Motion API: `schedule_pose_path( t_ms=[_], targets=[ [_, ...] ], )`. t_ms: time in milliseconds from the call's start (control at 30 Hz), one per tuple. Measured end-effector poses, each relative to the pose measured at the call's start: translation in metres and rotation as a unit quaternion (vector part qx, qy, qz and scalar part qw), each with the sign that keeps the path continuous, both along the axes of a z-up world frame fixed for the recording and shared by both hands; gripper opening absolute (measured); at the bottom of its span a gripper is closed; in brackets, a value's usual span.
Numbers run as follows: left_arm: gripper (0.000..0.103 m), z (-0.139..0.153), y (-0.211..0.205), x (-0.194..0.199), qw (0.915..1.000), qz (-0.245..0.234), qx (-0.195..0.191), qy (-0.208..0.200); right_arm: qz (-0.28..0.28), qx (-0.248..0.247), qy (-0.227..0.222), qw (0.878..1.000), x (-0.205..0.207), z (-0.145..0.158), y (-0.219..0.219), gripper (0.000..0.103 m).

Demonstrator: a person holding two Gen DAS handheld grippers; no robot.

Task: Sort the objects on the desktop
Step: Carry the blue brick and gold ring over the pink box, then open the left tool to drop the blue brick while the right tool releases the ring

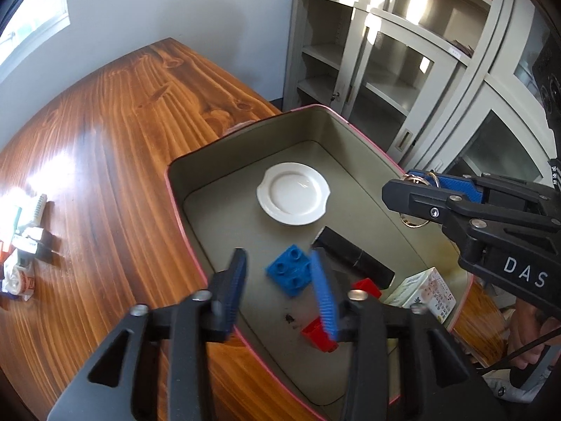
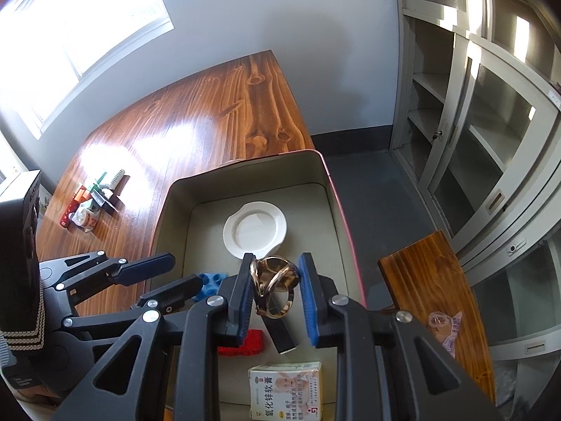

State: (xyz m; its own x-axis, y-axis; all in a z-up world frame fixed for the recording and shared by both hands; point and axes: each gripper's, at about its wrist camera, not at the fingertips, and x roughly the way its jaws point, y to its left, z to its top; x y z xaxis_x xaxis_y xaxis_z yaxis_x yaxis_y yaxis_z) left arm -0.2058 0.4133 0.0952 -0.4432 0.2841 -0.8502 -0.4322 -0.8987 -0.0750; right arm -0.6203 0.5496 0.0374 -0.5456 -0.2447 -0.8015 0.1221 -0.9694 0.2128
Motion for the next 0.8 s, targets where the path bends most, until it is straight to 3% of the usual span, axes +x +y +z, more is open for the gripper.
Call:
schedule_pose_path(
  t_ms=[367,600,667,800],
  targets=[
    [0.054,0.014,-0.044,-0.003,0.9958,0.085,0.013,0.031,0.029,-0.004,-0.008,1.0,-0.002,-0.001,-0.026,0.028],
    [0.054,0.014,-0.067,-0.006,0.9931,0.111,0.011,0.035,0.033,0.0,-0.021,0.999,-0.003,-0.008,-0.043,0.029],
    [0.054,0.013,-0.074,-0.006,0.9927,0.115,0.011,0.034,0.032,-0.002,-0.024,0.999,-0.003,-0.008,-0.046,0.032],
    [0.057,0.009,-0.086,-0.006,0.9922,0.122,0.008,0.027,0.031,0.001,-0.022,0.999,-0.001,-0.007,-0.056,0.05]
  ],
)
